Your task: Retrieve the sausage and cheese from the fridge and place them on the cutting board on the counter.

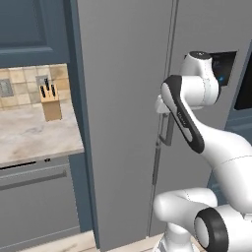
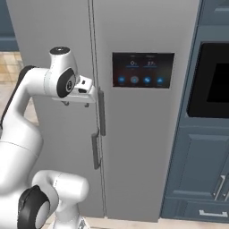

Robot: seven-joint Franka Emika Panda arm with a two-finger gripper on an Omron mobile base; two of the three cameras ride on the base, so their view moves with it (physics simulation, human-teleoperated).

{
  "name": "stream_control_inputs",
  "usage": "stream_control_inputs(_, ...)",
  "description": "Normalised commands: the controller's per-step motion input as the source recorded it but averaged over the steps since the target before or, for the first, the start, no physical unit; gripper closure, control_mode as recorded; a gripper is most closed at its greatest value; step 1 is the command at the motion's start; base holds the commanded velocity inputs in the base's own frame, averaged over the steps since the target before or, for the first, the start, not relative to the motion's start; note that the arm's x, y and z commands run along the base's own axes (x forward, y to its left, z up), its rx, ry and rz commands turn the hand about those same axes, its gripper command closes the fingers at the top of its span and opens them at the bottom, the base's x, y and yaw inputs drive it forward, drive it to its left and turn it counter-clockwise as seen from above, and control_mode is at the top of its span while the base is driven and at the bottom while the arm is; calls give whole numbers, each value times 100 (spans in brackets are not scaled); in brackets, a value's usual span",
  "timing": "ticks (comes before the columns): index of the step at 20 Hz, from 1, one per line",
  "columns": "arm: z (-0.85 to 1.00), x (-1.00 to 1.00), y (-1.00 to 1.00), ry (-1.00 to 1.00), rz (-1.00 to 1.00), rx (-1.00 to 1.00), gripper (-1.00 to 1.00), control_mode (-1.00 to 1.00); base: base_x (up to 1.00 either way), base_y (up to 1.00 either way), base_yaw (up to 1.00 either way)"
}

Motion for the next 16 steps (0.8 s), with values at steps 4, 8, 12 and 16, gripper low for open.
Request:
stream_control_inputs(4,0,0,0,0,0,0,-100,100,15,-5,0)
stream_control_inputs(8,0,0,0,0,0,0,-100,100,0,0,0)
stream_control_inputs(12,0,0,0,0,0,0,-100,100,0,0,0)
stream_control_inputs(16,0,0,0,0,0,0,-100,100,0,0,0)
